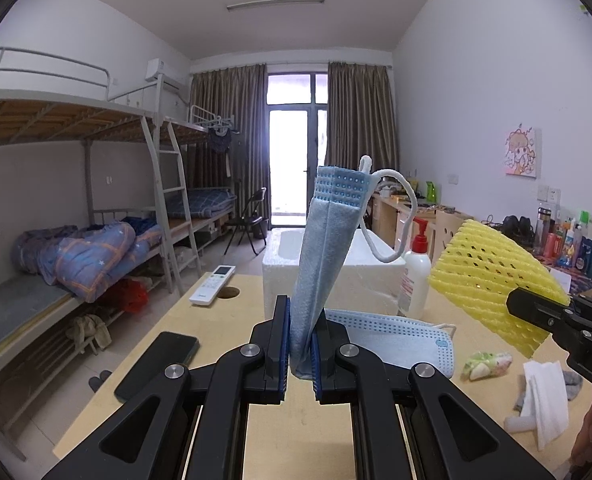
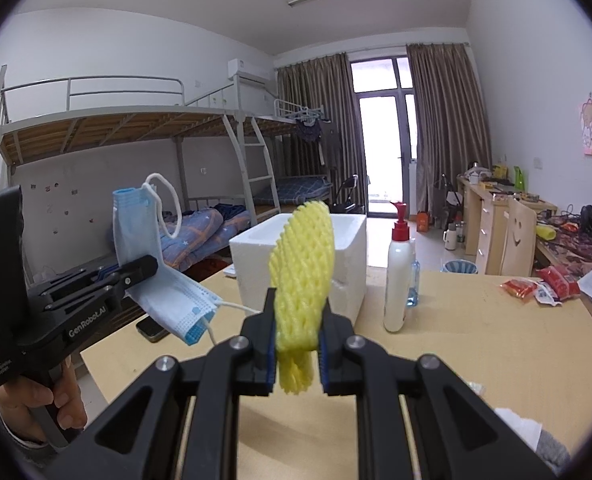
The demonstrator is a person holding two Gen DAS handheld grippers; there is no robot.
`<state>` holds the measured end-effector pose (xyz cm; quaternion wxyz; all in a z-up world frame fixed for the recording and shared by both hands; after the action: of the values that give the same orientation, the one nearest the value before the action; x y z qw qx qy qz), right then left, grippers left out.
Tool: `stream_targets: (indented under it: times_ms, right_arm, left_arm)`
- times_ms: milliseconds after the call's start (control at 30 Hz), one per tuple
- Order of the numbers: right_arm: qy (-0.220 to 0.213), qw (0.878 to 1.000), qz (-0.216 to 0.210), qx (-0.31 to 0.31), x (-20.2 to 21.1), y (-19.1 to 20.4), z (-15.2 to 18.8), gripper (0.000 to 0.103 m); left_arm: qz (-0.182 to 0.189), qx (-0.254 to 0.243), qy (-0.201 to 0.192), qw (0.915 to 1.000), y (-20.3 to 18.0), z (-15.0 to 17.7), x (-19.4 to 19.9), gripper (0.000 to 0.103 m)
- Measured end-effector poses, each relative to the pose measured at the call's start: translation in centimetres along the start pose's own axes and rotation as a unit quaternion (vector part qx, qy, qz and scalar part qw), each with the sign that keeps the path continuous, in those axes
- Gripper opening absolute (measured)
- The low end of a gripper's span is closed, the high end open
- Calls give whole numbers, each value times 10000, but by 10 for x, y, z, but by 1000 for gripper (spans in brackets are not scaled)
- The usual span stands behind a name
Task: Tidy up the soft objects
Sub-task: 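Carry the mask and yellow net with both tools over the white foam box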
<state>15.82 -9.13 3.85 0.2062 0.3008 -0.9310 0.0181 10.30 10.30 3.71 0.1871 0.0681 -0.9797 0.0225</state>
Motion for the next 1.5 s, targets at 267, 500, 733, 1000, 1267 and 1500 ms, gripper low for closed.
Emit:
stream_targets:
  times_ms: [267,500,733,1000,1267,1500]
  right_arm:
    - [115,9999,26,-1,-19,-6,-12,19]
    - [226,9997,12,61,-33,-5,-22,19]
    - [293,9995,-4,137,-43,1,-36,19]
    - [112,9995,87,273,-47,2,-67,19]
    - [129,9993,33,355,-60,3,-83,19]
    - [228,9991,62,351,-74,-1,-85,19]
  left_arm:
    - [-15,-28,33,10000,3,-15,-25,9]
    - [-32,-53,77,10000,6,-25,-38,9]
    - [-21,-74,136,9999,8,-34,-48,9]
    - [-29,-88,28,10000,13,-61,-59,9]
    - [-50,-141,-33,9999,13,-80,-69,10]
    - [11,-162,20,9999,11,-86,-83,10]
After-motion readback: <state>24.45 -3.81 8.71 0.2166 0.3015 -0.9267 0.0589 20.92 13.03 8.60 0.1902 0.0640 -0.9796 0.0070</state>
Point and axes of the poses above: each gripper's, at about its wrist camera, not at the fingertips, and x roughly against the way its jaws point, y to its left, z to its underside, the point moved 2 cm from there along -x, roughly the way its jaws point, and after that the axes turned 6 degrees about y, right-handed, at the moved point
